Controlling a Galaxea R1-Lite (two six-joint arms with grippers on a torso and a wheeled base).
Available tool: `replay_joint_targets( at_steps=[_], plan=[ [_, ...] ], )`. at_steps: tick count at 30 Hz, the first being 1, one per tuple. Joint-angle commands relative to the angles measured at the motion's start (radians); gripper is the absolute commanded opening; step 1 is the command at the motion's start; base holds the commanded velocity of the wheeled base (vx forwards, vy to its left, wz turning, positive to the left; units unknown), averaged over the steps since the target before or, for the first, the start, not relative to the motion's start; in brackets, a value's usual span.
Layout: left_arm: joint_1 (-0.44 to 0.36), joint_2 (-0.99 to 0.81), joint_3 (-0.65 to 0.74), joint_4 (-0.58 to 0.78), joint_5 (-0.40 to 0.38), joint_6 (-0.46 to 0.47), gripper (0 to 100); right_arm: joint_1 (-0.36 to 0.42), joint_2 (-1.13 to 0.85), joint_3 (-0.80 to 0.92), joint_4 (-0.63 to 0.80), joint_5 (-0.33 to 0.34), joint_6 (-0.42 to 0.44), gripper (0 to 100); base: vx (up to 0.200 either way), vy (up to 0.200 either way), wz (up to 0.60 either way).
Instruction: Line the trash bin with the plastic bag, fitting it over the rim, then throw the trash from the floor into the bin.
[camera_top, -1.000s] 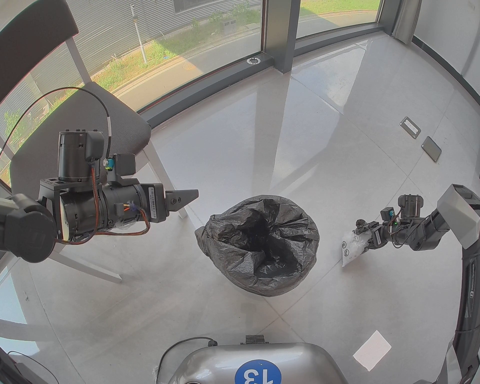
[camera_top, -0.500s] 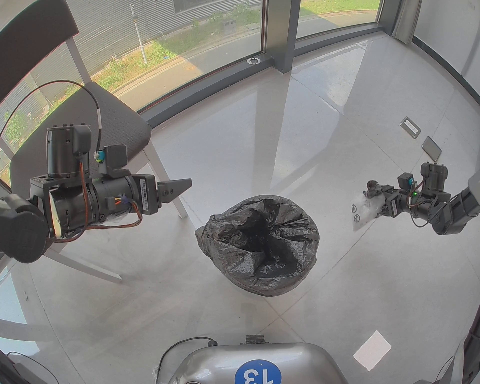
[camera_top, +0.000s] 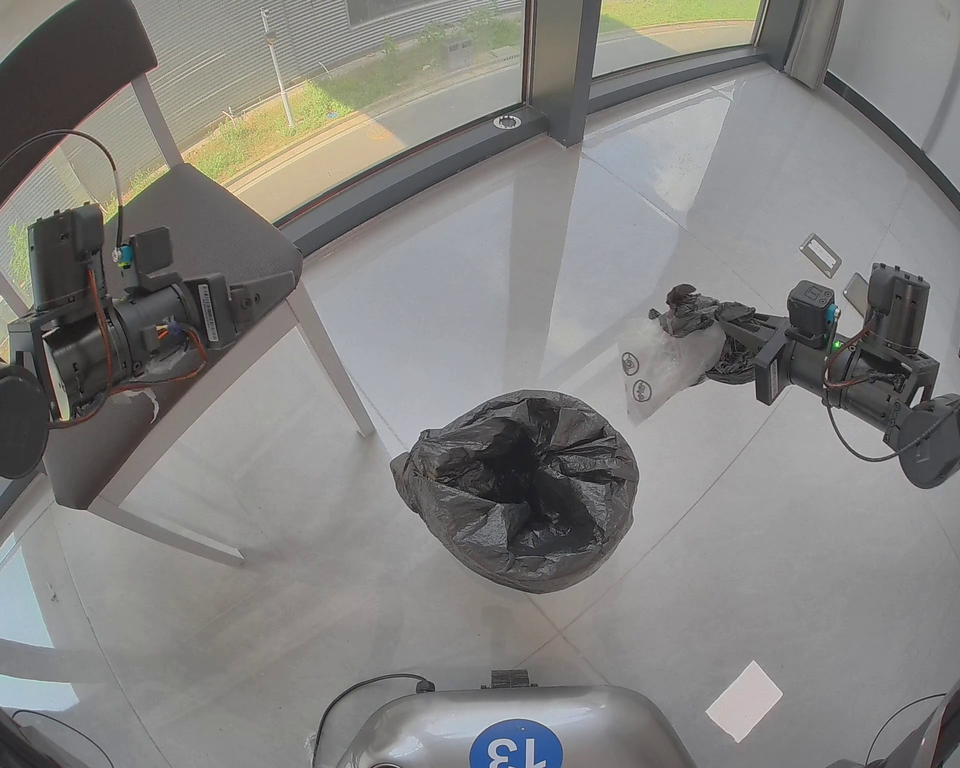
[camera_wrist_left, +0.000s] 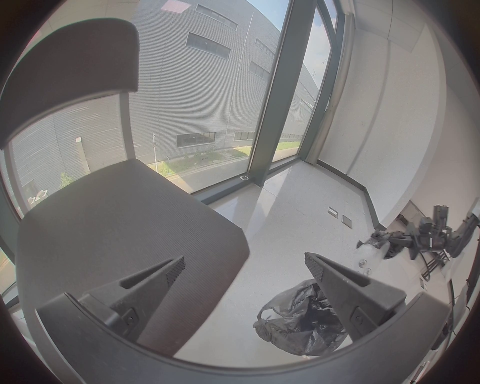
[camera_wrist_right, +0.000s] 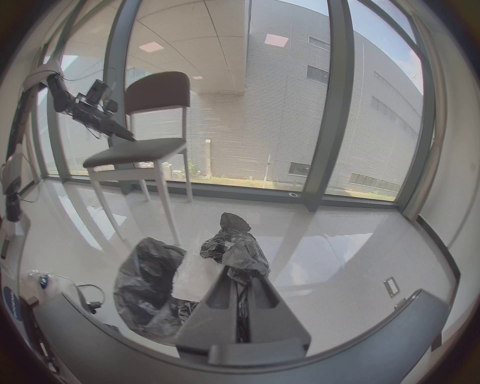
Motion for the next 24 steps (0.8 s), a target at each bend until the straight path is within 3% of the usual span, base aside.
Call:
replay_joint_targets(
  at_steps=[1, 10, 19, 24],
  plan=[
    [0.050, -0.028, -0.013, -0.015, -0.002, 0.007, 100, 0.080, -0.139, 0.061, 0.002, 0.006, 0.009, 0, 0.000, 0.000, 0.00],
    [0.070, -0.094, -0.002, -0.020, -0.002, -0.005, 100, 0.195, -0.141, 0.200, -0.002, 0.005, 0.072, 0, 0.000, 0.000, 0.00],
    [0.110, -0.143, 0.018, -0.021, -0.036, -0.005, 100, 0.273, 0.019, 0.160, -0.007, 0.005, 0.077, 0, 0.000, 0.000, 0.00],
    [0.110, -0.155, 0.018, -0.021, -0.039, -0.005, 100, 0.279, 0.132, 0.080, -0.005, 0.005, 0.073, 0, 0.000, 0.000, 0.00]
  ],
)
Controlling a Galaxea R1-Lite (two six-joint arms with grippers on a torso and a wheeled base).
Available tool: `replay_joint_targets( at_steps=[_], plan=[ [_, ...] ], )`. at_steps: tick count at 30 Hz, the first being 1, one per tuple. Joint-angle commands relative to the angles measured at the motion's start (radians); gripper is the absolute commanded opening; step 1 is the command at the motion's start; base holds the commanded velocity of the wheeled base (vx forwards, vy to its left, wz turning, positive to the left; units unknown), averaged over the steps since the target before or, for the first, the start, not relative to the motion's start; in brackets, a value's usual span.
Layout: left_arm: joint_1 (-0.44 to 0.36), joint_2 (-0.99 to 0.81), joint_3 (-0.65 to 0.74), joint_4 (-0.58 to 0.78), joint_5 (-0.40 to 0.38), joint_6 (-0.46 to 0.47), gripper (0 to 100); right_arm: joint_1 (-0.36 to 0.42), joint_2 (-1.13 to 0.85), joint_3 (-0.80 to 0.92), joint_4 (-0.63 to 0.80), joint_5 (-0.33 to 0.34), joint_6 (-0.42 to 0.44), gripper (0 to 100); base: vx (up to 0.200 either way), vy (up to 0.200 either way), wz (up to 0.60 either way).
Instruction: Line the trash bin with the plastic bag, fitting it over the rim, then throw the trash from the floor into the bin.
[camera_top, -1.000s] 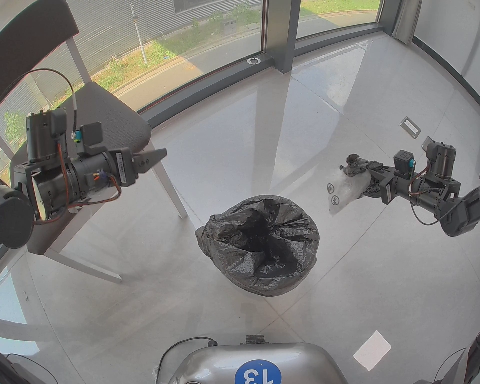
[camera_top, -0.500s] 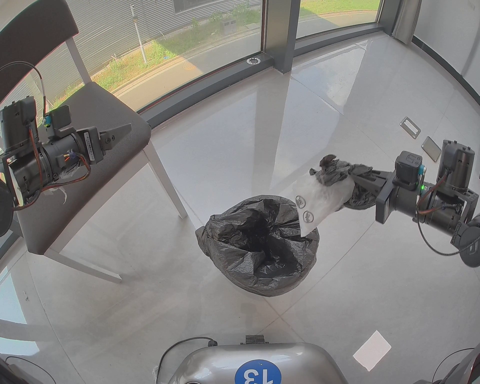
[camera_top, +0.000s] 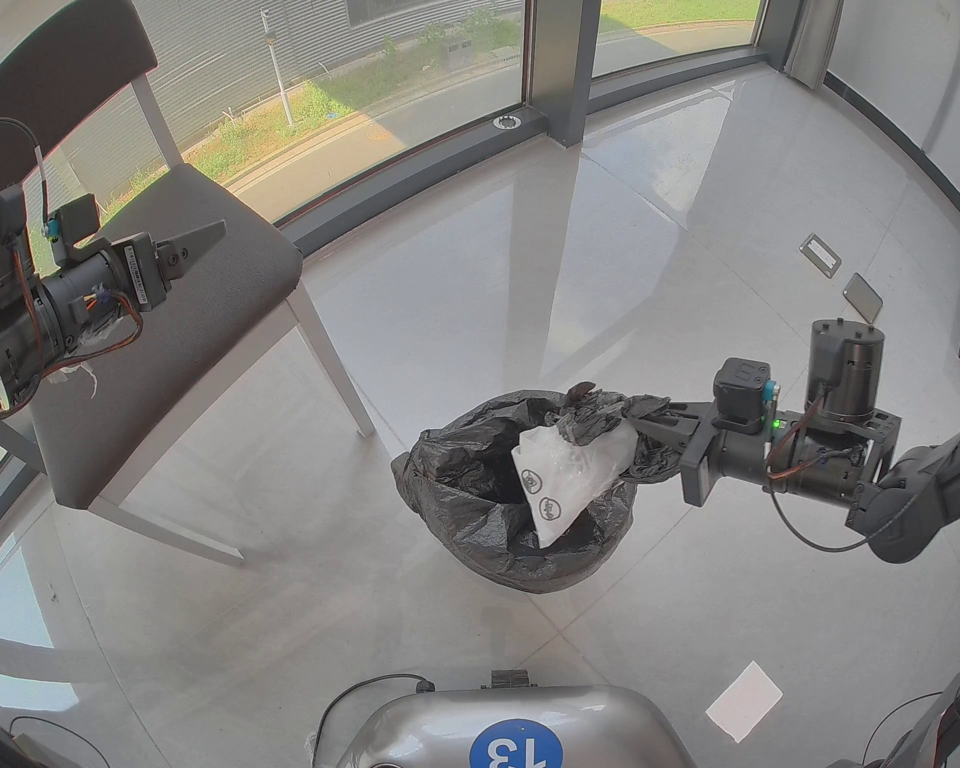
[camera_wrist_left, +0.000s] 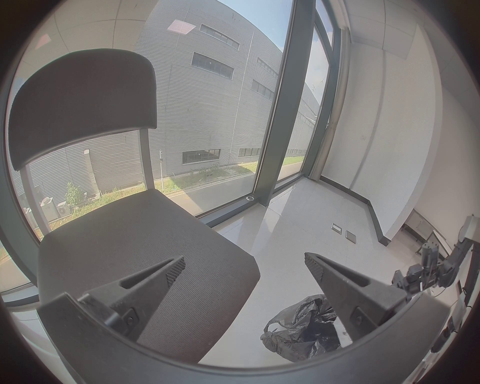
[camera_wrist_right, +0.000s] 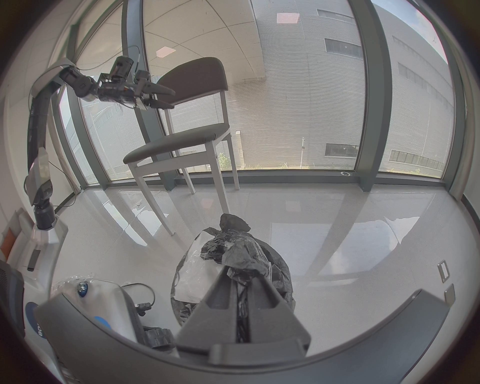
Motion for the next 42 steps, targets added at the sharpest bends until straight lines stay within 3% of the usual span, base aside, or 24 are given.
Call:
replay_joint_targets(
  at_steps=[1, 7, 18, 28, 29, 42],
  plan=[
    [0.004, -0.027, 0.006, -0.001, -0.003, -0.001, 100, 0.016, 0.153, -0.091, 0.001, 0.000, -0.002, 0, 0.000, 0.000, 0.00],
    [0.006, -0.029, 0.004, -0.002, -0.009, -0.001, 100, 0.009, 0.260, -0.203, 0.008, -0.007, -0.038, 0, 0.000, 0.000, 0.00],
    [0.020, -0.029, 0.006, -0.002, -0.012, 0.001, 100, -0.051, 0.308, -0.318, 0.027, -0.010, -0.259, 0, 0.000, 0.000, 0.00],
    [0.020, -0.027, 0.006, -0.002, -0.014, -0.002, 100, -0.043, 0.314, -0.354, 0.047, -0.007, -0.270, 0, 0.000, 0.000, 0.00],
    [0.020, -0.025, 0.006, -0.002, -0.014, -0.002, 100, -0.039, 0.313, -0.351, 0.047, -0.007, -0.267, 100, 0.000, 0.000, 0.00],
    [0.018, -0.018, 0.010, -0.002, -0.020, -0.004, 100, 0.019, 0.296, -0.297, 0.048, -0.016, -0.232, 100, 0.000, 0.000, 0.00]
  ],
)
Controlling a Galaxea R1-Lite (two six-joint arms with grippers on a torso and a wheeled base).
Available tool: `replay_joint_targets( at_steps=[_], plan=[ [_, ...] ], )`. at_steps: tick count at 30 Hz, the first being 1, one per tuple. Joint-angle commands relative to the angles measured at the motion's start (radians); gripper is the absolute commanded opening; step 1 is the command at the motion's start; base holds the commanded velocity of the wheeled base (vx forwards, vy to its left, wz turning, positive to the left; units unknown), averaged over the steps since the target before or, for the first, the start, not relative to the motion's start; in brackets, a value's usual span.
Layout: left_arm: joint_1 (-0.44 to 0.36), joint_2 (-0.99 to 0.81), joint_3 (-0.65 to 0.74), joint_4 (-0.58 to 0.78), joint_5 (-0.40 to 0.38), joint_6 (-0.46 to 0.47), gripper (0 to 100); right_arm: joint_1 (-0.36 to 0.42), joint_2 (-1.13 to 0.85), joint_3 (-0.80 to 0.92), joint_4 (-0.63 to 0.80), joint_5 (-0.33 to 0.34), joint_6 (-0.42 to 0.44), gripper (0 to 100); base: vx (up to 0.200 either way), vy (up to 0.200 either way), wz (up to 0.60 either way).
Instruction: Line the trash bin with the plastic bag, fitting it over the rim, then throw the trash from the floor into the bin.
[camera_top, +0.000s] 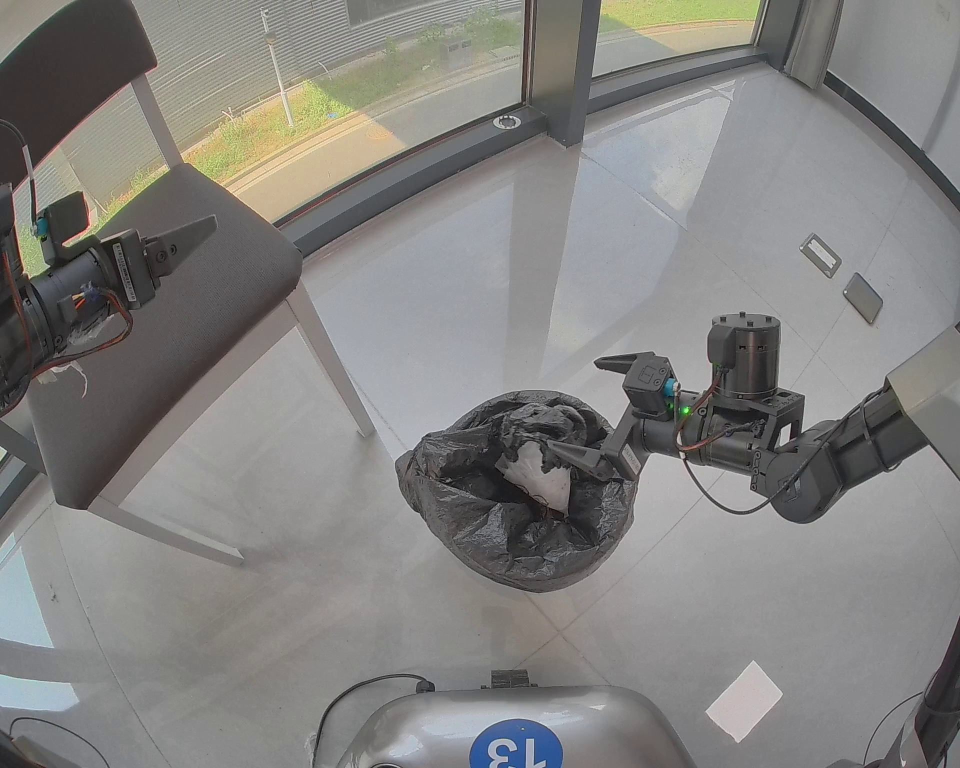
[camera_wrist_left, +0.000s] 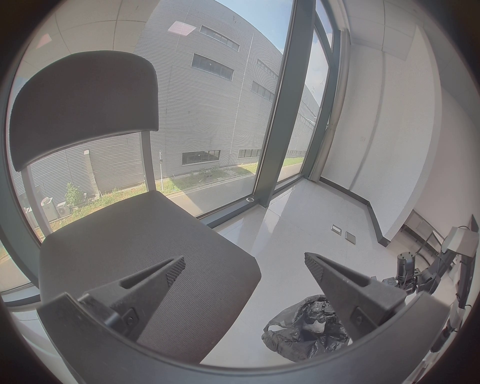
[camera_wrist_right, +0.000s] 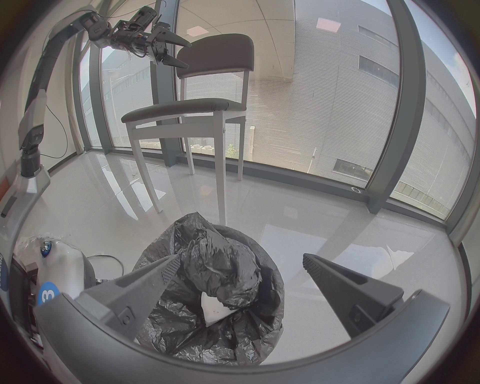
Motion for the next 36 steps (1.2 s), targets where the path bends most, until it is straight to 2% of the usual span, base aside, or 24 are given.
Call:
replay_joint_targets(
  at_steps=[1, 6, 16, 22, 36],
  plan=[
    [0.000, 0.005, 0.003, 0.000, 0.001, -0.001, 100, 0.019, -0.007, 0.018, 0.000, -0.002, 0.001, 100, 0.000, 0.000, 0.00],
    [-0.003, 0.005, 0.017, 0.000, -0.001, 0.001, 100, 0.019, -0.009, 0.024, -0.002, -0.033, 0.023, 100, 0.000, 0.000, 0.00],
    [-0.006, 0.010, 0.032, 0.000, -0.007, 0.002, 100, -0.009, -0.015, 0.016, 0.000, -0.044, 0.032, 100, 0.000, 0.000, 0.00],
    [-0.006, 0.021, 0.032, -0.025, -0.009, 0.002, 100, -0.015, 0.005, -0.085, 0.019, -0.059, 0.043, 100, 0.000, 0.000, 0.00],
    [-0.016, 0.036, 0.038, -0.028, -0.022, 0.007, 100, 0.062, 0.143, -0.110, 0.036, -0.059, 0.055, 100, 0.000, 0.000, 0.00]
  ],
)
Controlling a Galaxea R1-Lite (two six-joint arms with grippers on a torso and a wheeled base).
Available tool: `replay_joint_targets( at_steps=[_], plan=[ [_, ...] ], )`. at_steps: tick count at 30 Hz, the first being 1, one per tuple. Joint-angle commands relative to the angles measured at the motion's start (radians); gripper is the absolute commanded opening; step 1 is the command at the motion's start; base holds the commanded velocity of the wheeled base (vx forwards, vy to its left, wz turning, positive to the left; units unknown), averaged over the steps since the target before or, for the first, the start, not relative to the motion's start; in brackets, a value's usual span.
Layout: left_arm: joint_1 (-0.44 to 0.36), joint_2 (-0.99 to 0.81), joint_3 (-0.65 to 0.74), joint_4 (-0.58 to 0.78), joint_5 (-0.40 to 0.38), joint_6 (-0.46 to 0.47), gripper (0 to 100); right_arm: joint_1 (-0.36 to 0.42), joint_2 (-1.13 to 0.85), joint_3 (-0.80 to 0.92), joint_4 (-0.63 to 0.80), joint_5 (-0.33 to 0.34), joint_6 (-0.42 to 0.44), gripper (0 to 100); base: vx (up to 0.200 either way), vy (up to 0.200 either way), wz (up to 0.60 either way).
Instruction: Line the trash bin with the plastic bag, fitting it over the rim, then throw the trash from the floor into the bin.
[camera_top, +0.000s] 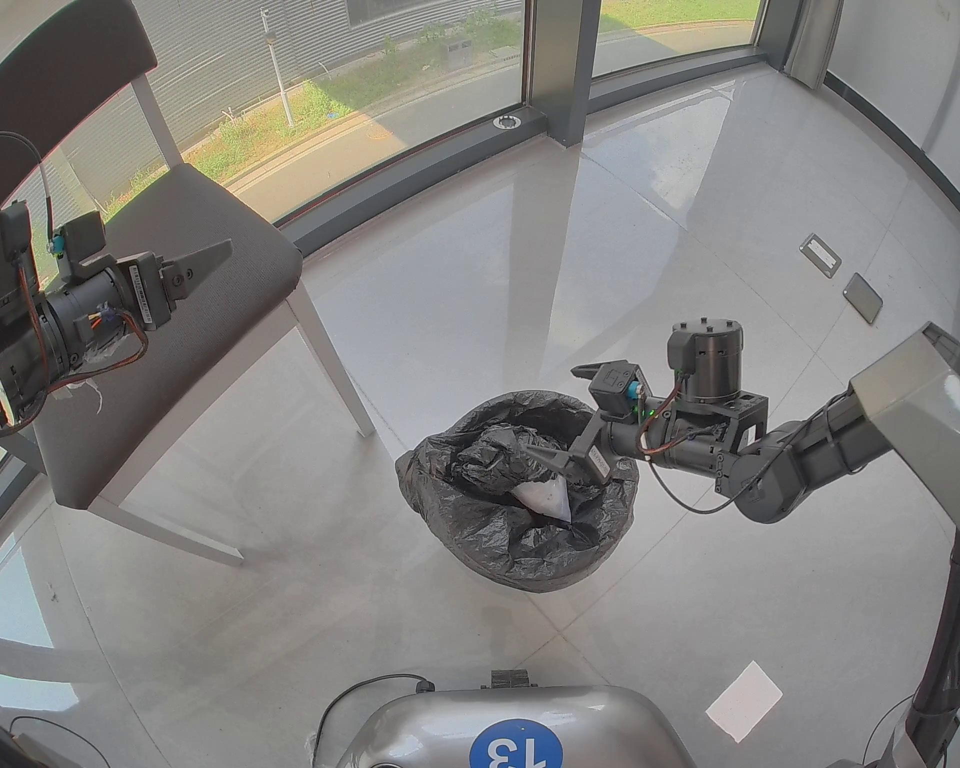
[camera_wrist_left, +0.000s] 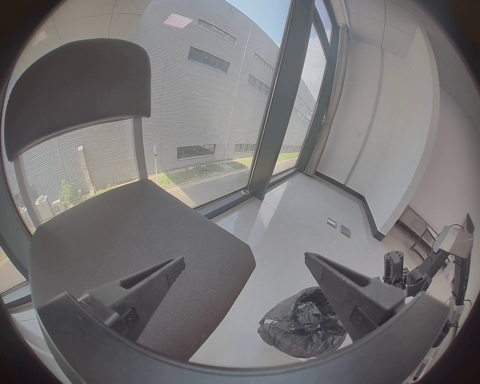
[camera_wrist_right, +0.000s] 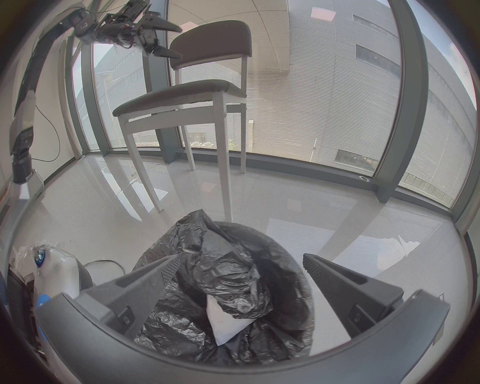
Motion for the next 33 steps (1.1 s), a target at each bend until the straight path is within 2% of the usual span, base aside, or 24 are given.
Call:
replay_joint_targets(
  at_steps=[1, 13, 21, 33],
  plan=[
    [-0.002, 0.009, 0.000, -0.001, -0.001, -0.001, 100, 0.022, 0.067, -0.007, -0.002, 0.000, 0.003, 100, 0.000, 0.000, 0.00],
    [-0.008, 0.031, 0.000, -0.003, -0.001, 0.001, 100, 0.034, 0.110, 0.007, -0.004, -0.001, 0.002, 100, 0.000, 0.000, 0.00],
    [-0.008, 0.035, -0.001, -0.017, -0.001, 0.001, 100, 0.026, 0.216, -0.108, 0.005, -0.001, 0.003, 100, 0.000, 0.000, 0.00],
    [-0.006, 0.027, 0.000, -0.017, 0.000, 0.001, 100, 0.011, 0.276, -0.156, 0.005, -0.001, 0.011, 100, 0.000, 0.000, 0.00]
  ],
)
